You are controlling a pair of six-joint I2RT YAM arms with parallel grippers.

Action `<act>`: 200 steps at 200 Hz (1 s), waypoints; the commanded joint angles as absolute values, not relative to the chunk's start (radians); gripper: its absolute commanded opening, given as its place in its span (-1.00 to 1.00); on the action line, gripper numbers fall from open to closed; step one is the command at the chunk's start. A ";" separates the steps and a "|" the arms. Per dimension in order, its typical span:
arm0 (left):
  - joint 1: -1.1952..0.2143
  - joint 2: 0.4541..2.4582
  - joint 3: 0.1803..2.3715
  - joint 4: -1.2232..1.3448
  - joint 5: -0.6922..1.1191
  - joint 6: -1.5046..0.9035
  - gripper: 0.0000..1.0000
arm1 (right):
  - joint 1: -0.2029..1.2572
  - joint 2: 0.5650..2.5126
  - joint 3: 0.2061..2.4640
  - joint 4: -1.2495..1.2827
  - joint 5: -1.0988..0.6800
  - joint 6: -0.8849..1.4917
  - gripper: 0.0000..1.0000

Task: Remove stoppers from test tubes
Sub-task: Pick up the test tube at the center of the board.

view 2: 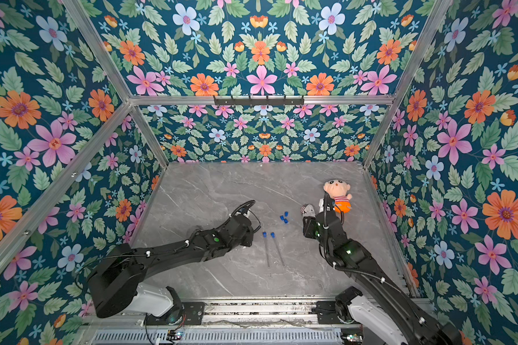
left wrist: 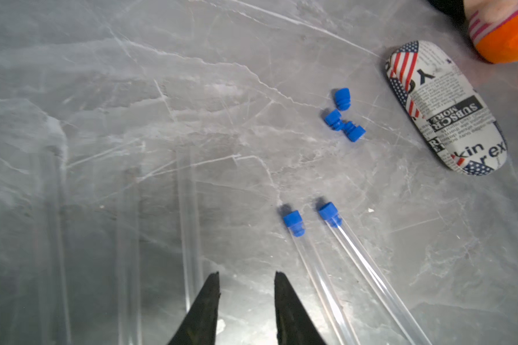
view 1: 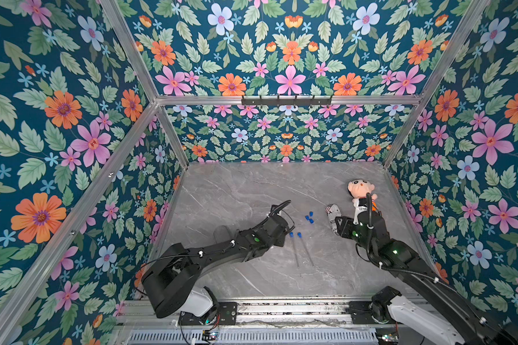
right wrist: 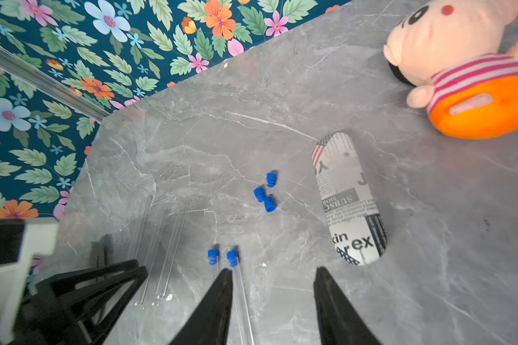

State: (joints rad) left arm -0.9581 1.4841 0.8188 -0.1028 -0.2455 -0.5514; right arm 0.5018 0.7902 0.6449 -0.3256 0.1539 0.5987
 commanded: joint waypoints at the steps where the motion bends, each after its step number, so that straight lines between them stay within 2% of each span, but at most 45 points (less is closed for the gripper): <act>1: -1.009 1.545 0.862 -0.181 -0.296 -0.675 -0.31 | 0.503 0.721 0.633 -0.427 0.177 0.624 -0.07; 67: -1.139 1.667 0.970 -0.273 -0.338 -0.814 -0.22 | 0.503 0.665 0.596 -0.436 0.158 0.646 -0.07; 200: -1.155 1.796 1.032 -0.298 -0.335 -0.842 -0.18 | 0.502 0.666 0.575 -0.411 0.141 0.652 -0.07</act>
